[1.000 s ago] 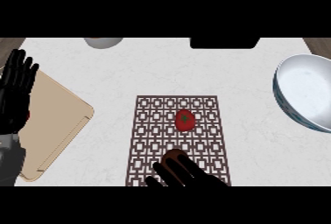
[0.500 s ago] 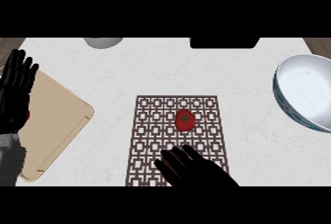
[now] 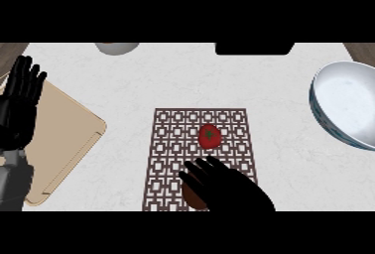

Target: Pick the cupcake from the placemat and place it in the bowl

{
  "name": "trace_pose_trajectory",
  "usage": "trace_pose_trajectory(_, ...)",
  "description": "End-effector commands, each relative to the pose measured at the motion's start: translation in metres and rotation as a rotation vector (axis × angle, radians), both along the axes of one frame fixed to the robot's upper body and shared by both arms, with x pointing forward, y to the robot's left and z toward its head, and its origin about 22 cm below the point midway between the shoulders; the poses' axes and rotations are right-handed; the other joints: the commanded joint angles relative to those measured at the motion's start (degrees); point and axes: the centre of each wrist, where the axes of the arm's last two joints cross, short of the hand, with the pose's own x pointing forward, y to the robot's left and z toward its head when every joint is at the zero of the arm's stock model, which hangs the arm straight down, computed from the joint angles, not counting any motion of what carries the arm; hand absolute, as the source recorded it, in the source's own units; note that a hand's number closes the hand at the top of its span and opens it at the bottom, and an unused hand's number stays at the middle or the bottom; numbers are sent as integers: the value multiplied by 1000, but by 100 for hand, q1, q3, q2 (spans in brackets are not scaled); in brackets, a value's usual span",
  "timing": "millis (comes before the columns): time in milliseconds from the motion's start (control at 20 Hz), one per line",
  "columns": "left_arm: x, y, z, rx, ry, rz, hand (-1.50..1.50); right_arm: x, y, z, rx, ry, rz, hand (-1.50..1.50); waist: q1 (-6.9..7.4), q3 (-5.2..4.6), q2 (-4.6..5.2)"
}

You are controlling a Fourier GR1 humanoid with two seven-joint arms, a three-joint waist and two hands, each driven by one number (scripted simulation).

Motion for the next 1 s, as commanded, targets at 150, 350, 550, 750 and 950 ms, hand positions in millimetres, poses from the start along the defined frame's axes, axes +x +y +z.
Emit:
trace_pose_trajectory(150, -11, 11, 3, -7, -8, 0, 0, 12, 12, -18, -18, -3, 35, -150, 14, -1, -2)
trace_pose_trajectory(350, -3, 4, -9, -1, -1, -16, 0, 3, 29, -42, -37, 27, 17, -150, 3, -1, 0)
trace_pose_trajectory(550, -2, 3, -8, -3, 0, 14, 0, 18, 20, -41, -48, 9, 19, -150, 1, -1, 1)
trace_pose_trajectory(750, -2, 19, -1, -17, 4, -4, 0, 24, 25, -65, -52, 23, 7, -150, 10, -1, 3)
trace_pose_trajectory(950, -5, 12, 13, -3, 8, -6, 0, 26, 11, -73, -77, 31, -24, -150, 8, 0, -2)
